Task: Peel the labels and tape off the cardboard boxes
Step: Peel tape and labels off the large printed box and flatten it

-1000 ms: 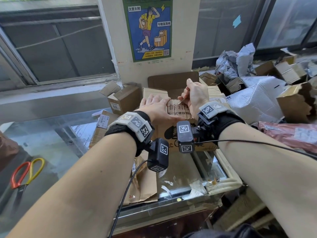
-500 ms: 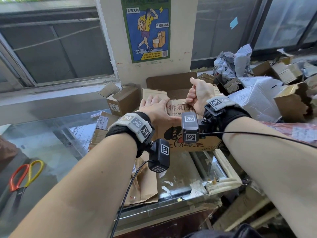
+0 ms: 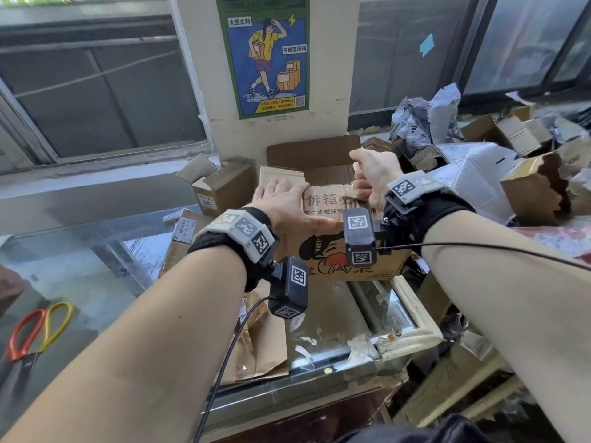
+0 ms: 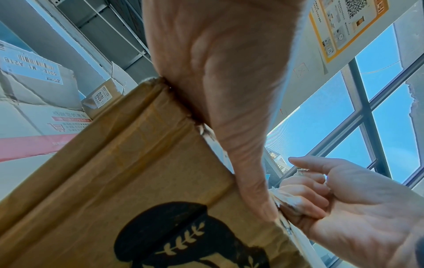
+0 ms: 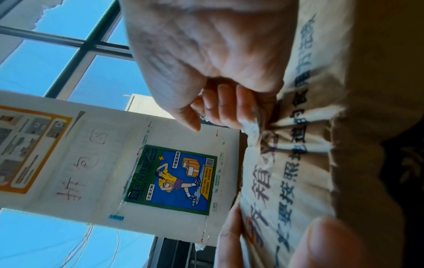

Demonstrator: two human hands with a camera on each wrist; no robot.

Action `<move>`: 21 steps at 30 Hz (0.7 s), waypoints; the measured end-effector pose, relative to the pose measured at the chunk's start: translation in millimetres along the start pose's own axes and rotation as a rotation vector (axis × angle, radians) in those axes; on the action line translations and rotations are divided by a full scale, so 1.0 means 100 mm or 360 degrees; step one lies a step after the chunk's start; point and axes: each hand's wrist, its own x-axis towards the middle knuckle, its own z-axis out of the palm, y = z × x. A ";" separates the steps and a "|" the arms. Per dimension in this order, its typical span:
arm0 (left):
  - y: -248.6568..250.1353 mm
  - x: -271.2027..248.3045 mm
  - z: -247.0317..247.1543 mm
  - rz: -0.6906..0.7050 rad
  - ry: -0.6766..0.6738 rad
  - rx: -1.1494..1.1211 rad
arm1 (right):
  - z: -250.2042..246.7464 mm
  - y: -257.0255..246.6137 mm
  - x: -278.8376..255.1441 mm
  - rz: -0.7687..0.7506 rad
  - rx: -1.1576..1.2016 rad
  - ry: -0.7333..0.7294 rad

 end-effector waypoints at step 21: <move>0.00 -0.01 0.03 -0.0007 0.0077 0.0026 | -0.30 0.10 0.13 -0.0719 -0.2049 -0.0270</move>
